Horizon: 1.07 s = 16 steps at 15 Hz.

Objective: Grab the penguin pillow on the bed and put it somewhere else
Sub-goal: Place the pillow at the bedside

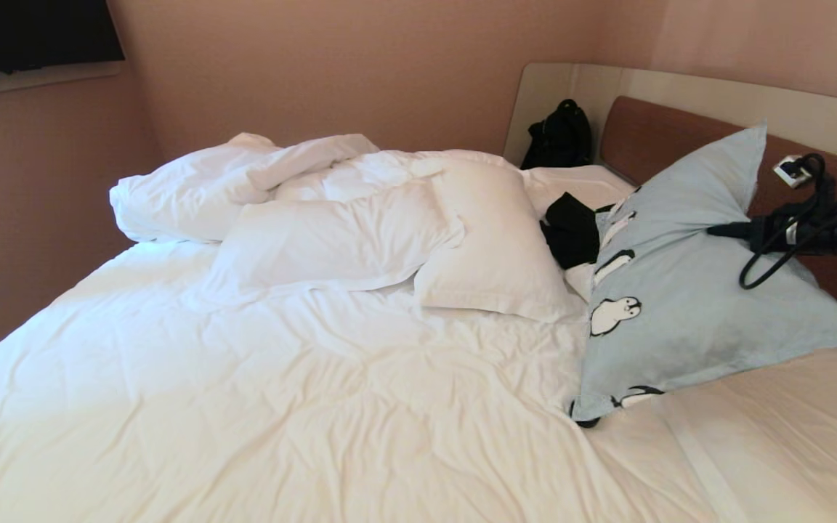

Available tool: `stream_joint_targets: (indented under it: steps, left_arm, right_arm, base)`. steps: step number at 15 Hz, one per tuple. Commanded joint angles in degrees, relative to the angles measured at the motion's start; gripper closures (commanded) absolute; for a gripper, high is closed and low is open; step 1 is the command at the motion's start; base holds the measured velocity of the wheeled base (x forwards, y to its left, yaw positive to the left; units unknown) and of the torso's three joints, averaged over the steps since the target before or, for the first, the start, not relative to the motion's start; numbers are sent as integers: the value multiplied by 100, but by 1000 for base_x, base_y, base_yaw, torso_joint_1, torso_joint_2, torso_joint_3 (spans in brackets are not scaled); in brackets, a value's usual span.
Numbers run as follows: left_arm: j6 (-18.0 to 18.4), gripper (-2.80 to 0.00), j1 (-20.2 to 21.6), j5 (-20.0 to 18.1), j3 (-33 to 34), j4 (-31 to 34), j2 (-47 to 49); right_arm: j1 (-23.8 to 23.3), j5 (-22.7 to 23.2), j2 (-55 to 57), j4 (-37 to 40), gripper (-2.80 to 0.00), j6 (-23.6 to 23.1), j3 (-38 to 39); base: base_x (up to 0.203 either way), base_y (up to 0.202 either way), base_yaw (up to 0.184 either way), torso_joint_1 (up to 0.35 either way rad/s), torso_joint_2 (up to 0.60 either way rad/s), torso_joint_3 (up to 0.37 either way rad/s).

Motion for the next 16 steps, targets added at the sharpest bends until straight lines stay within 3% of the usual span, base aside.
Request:
stream_joint_targets:
  steps: [1, 6, 11, 16]
  left_arm:
    - [0, 0, -1, 4, 9, 1, -2]
    - [-26, 0, -1, 4, 9, 1, -2]
    - [-26, 0, -1, 4, 9, 1, -2]
    - [-26, 0, -1, 4, 9, 1, -2]
  right_arm:
    - [-158, 215, 21, -237, 0, -220, 8]
    - [-246, 328, 532, -504, 0, -155, 77]
    - [-520, 394, 875, -1754, 0, 982, -10]
    - [-892, 392, 946, -1831, 0, 972, -10]
  base:
    - [0, 0, 0, 0, 0, 0]
    - [0, 0, 0, 0, 0, 0]
    - [0, 0, 0, 0, 0, 0]
    - [0, 0, 0, 0, 0, 0]
